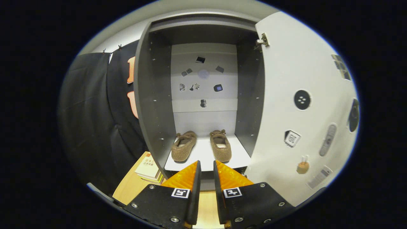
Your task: Open the shoe cabinet door, grab the shoes and put them into the shoe cabinet, then close the shoe cabinet door.
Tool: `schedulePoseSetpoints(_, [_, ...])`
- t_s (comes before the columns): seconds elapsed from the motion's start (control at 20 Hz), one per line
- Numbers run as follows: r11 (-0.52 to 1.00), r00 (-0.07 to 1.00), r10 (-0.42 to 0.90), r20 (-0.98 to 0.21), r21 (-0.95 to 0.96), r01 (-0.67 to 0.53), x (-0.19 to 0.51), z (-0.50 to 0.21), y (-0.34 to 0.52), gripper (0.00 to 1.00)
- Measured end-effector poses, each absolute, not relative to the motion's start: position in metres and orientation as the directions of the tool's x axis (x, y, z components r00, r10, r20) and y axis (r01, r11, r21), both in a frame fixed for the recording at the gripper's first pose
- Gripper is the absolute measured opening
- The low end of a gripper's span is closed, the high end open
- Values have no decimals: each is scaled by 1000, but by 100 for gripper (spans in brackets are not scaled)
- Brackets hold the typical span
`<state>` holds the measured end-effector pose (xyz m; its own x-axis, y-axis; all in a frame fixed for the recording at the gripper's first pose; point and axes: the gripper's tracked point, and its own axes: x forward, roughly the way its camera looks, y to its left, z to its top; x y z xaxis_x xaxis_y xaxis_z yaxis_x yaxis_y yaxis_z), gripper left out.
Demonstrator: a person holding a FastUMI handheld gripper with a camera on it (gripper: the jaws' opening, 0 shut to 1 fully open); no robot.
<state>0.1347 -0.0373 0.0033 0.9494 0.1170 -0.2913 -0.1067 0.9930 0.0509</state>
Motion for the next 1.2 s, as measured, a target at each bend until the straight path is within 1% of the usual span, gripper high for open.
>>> schedulePoseSetpoints(0.35, [999, 964, 27, -266, 38, -18, 30, 11, -93, 26])
schedulePoseSetpoints(0.4, [999, 965, 12, -262, 32, -4, 17, 11, -101, 29])
schedulePoseSetpoints(0.75, [997, 967, -68, -246, 29, 77, -51, 7, -142, 35])
schedulePoseSetpoints(0.85, [996, 965, -83, -250, 19, 90, -63, 1, -154, 39])
schedulePoseSetpoints(0.9, [995, 963, -94, -252, 15, 101, -69, -2, -161, 42])
schedulePoseSetpoints(1.1, [989, 955, -148, -256, -20, 148, -83, -15, -199, 52])
schedulePoseSetpoints(1.2, [985, 953, -170, -249, -26, 169, -86, -22, -217, 54])
